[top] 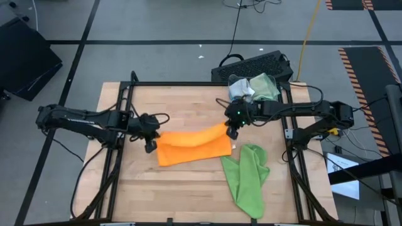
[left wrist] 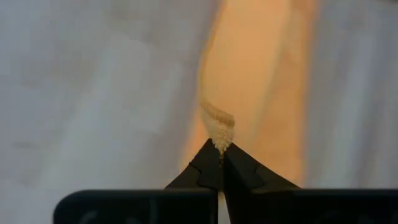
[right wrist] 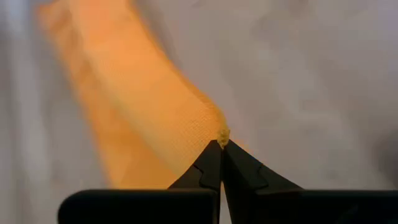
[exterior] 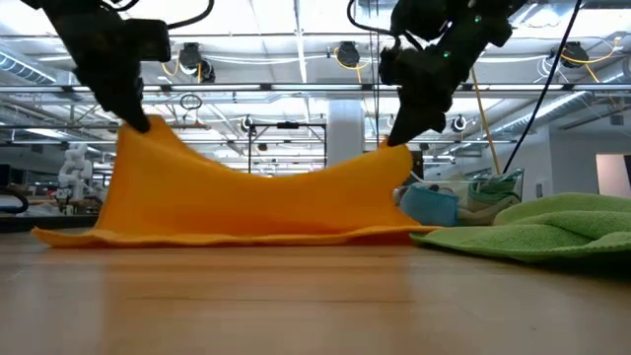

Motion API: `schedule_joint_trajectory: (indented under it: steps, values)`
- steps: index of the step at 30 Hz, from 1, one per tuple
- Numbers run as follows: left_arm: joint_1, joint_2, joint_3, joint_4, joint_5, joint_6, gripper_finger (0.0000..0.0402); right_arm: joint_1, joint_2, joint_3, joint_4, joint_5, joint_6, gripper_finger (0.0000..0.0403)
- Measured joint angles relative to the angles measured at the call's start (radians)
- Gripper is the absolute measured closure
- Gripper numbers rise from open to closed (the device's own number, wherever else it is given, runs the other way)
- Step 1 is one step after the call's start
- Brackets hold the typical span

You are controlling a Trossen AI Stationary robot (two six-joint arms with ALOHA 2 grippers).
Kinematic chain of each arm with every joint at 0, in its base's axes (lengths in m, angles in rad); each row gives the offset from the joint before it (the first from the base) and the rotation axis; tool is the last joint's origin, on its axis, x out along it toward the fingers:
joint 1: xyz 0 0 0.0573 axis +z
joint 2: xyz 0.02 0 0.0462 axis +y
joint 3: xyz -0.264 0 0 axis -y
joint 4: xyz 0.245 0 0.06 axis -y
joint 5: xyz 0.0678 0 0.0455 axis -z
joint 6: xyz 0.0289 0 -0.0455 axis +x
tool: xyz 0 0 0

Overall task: Fold microfiber towels
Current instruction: Fold the yellow microfiber towel

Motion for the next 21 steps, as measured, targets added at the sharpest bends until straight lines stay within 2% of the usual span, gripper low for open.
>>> schedule_joint_trajectory:
  steps: [4,7,13,18,21]
  values:
    - [0.043,-0.042,0.000,0.030,-0.216,-0.007,0.0398,-0.059,0.000,0.000,0.032,0.069,-0.006,0.0403]
    - [0.087,-0.075,0.000,0.054,-0.292,-0.014,0.0393,-0.102,0.000,0.000,0.071,0.066,-0.037,0.0403]
    - [0.105,-0.105,0.000,0.024,-0.229,-0.013,0.0395,-0.130,0.000,0.000,0.073,0.029,-0.073,0.0403]
    - [0.047,-0.099,0.000,0.017,-0.160,-0.014,0.0395,-0.086,0.000,-0.028,0.087,-0.093,-0.055,0.0403]
    - [0.004,-0.084,-0.004,0.010,-0.151,-0.014,0.0396,-0.053,0.000,-0.060,0.085,-0.095,-0.019,0.0403]
